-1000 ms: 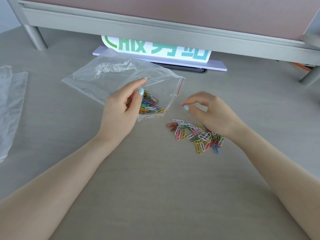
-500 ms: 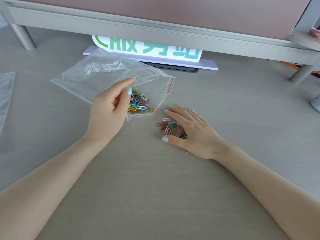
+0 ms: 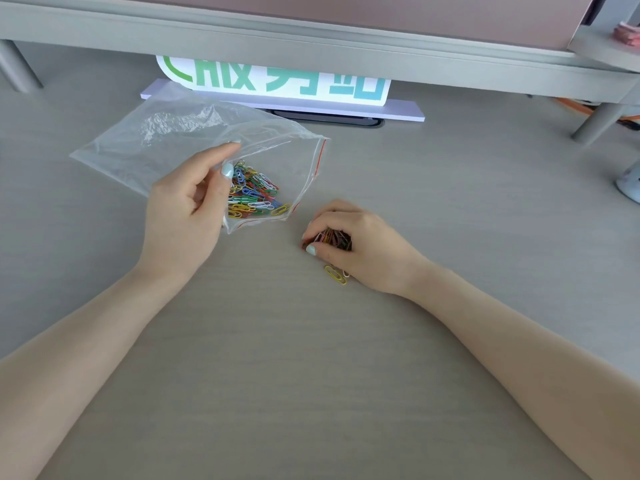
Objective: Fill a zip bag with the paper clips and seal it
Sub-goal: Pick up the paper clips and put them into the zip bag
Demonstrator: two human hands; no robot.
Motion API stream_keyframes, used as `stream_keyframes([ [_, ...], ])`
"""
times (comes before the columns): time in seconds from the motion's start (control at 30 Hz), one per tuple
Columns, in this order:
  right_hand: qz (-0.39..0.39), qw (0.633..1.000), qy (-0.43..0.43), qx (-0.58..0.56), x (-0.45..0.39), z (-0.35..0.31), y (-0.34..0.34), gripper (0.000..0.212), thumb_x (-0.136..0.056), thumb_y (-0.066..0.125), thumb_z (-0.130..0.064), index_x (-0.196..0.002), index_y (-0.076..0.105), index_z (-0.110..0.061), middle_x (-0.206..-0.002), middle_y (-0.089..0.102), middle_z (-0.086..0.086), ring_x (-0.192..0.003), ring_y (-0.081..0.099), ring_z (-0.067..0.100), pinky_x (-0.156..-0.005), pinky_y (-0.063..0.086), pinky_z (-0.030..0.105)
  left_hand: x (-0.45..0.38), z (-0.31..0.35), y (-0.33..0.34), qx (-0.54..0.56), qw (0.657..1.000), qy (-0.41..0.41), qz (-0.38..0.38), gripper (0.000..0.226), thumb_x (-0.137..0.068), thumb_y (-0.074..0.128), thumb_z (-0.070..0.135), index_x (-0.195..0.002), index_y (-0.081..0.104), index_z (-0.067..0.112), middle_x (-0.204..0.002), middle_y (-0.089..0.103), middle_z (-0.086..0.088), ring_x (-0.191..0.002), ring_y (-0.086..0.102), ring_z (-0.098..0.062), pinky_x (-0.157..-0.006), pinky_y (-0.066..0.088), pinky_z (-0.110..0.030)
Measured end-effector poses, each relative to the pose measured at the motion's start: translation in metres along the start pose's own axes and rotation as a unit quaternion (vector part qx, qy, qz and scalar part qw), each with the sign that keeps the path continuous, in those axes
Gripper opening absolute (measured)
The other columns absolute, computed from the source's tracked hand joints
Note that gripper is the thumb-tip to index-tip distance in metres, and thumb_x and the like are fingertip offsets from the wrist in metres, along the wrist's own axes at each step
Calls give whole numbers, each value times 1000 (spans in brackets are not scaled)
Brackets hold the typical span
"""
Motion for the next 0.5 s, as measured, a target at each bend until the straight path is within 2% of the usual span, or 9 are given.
stream_keyframes([
  [0.07,-5,1000,12,0,2,0,-10,16,-83,66,-22,-99,67,-17,-103,57,0,-97,54,10,-88,41,18,0,0,0,4,1000,-1,-2,31,-92,42,16,-113,56,34,-69,57,29,-52,41,-3,-53,35,-15],
  [0.13,-18,999,36,18,3,3,-25,31,-80,68,-33,-109,63,-25,-111,52,-5,-108,48,8,-94,35,15,0,0,1,7,1000,-2,-2,30,-92,43,18,-111,56,36,-69,57,27,-53,41,-4,-53,36,-16],
  [0.23,-83,988,99,78,10,12,-42,56,-72,69,-49,-125,49,-42,-124,40,-16,-123,32,5,-103,23,21,0,0,1,14,1000,-3,0,29,-93,44,18,-110,56,39,-66,55,18,-53,40,-3,-54,36,-16],
  [0.3,-125,978,124,111,15,16,-44,68,-70,68,-54,-131,40,-44,-128,35,-18,-126,27,5,-104,21,23,0,1,1,15,1000,-3,-1,30,-92,43,20,-109,56,41,-65,54,18,-54,40,-3,-54,36,-15],
  [0.4,-134,974,120,135,17,18,-38,69,-69,68,-56,-130,39,-44,-121,36,-17,-119,29,5,-98,23,22,0,0,1,9,1000,-3,-4,31,-91,42,16,-111,56,36,-65,55,25,-51,41,-1,-53,35,-12],
  [0.5,-116,981,110,106,14,16,-34,54,-72,70,-48,-121,49,-40,-112,42,-12,-106,38,6,-90,29,20,1,0,1,1,1000,5,-5,32,-91,42,12,-113,56,30,-67,56,29,-50,42,1,-53,34,-10],
])
Point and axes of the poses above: each hand's wrist, its own x-axis away from the middle knuckle, its own y-axis out of the palm, z = x × y, the point moved 5 cm from there along -x, towards the middle knuckle
